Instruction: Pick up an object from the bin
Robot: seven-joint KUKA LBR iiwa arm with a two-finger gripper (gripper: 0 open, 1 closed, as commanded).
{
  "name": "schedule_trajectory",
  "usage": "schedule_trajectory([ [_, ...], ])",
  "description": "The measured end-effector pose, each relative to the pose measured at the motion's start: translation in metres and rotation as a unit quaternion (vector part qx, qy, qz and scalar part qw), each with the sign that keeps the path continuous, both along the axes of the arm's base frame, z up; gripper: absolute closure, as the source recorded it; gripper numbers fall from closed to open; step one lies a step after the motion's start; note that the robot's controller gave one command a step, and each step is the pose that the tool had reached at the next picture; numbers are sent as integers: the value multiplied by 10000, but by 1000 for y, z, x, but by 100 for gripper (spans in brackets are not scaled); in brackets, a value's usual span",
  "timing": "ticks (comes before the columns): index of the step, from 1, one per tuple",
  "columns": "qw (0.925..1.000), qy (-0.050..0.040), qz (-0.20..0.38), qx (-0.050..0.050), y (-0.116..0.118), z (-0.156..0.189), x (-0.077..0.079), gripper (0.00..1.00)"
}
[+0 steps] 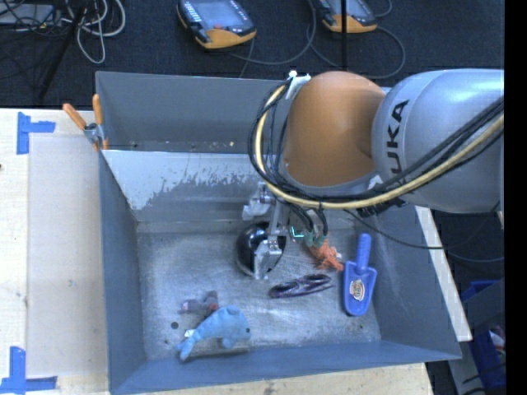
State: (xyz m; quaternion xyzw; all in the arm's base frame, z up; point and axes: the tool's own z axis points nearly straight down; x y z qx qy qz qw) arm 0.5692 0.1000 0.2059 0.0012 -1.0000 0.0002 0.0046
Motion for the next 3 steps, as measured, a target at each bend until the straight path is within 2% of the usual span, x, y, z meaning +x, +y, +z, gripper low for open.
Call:
schedule_trajectory([
  [1, 10000, -42, -14, 4, -1, 5, 2, 0],
  [2, 9983, -52, 578, 5, 20, -41, -14, 0],
  [3, 9771, -45, 2127, 14, 79, -47, -28, 0],
])
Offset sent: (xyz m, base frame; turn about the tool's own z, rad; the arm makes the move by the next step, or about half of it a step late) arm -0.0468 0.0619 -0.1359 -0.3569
